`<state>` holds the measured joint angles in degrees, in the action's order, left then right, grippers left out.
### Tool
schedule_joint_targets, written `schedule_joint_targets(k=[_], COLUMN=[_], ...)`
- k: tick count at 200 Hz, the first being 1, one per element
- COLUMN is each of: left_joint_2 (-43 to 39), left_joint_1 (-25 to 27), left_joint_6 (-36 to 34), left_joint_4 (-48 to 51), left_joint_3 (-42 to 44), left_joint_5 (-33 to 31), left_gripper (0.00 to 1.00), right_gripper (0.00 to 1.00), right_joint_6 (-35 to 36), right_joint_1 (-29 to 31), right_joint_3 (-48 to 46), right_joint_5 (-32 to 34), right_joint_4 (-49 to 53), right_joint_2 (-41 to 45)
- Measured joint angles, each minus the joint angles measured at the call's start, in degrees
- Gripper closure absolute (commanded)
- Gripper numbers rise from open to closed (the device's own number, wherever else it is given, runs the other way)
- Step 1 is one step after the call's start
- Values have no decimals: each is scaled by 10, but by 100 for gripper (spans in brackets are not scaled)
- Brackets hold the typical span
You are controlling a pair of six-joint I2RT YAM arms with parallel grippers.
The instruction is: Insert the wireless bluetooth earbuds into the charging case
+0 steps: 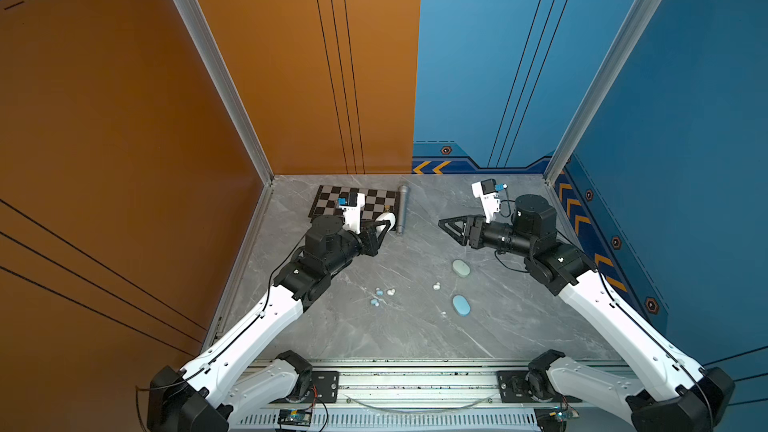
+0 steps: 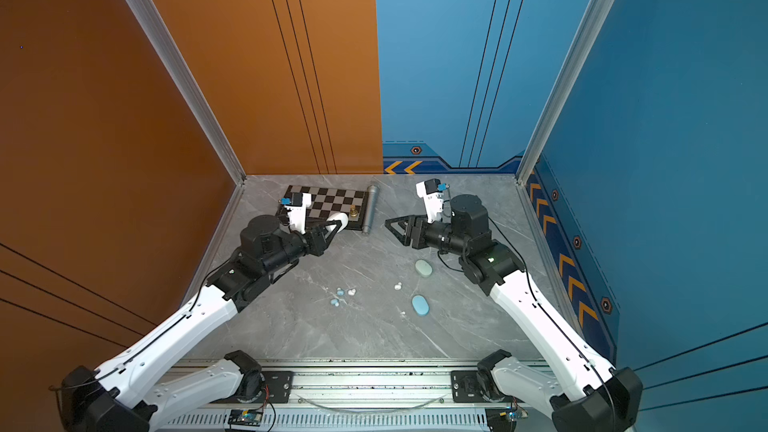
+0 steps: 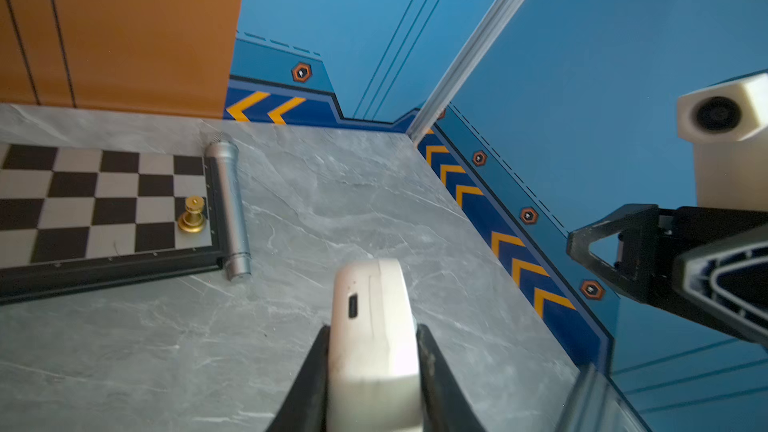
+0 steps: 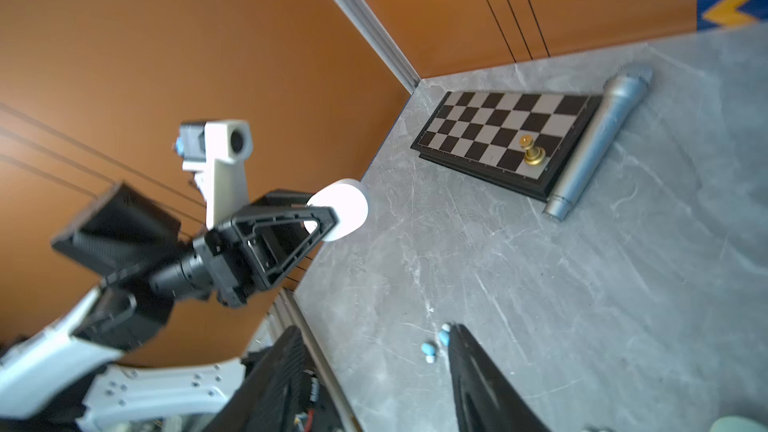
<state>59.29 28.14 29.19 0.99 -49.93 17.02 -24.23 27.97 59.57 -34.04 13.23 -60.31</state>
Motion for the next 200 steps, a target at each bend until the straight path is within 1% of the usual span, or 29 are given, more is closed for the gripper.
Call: schedule_joint_targets(k=[23,37,56,71,96,125,156,181,200], left_joint_2=[3,9,25,43,69,73,75,76,76], left_joint_1=[-24,-31,-35,-35,-35,-35,-35,-35,-35], left_joint_6=[41,79,145,190,245,279,297,303,305], left_joint_4=[32,25,-8,-26,-42,-51,-60,-60,-62], left_joint_3=[-2,3,23,34,39,39,39,39,39], left_joint_5=[128,200,285,336,402,445,471,478,480], left_gripper=[85,85,85,85,85,86,86,87,87], right_gripper=[38,38,38,38,37,35,35,36,36], right_joint_6=[194,291,385,434,483,519,541,545,546], right_joint_1=[21,30,39,50,70,93,111,115,132], right_joint_3=[-52,-68,-68,-68,-65,-55,-40,-24,-11], right_joint_5=[-8,-9,-12,-17,-20,-18,-12,-6,-2], right_joint_4=[23,42,53,56,59,64,66,66,65], right_joint_2=[51,71,82,83,75,50,17,-9,-24])
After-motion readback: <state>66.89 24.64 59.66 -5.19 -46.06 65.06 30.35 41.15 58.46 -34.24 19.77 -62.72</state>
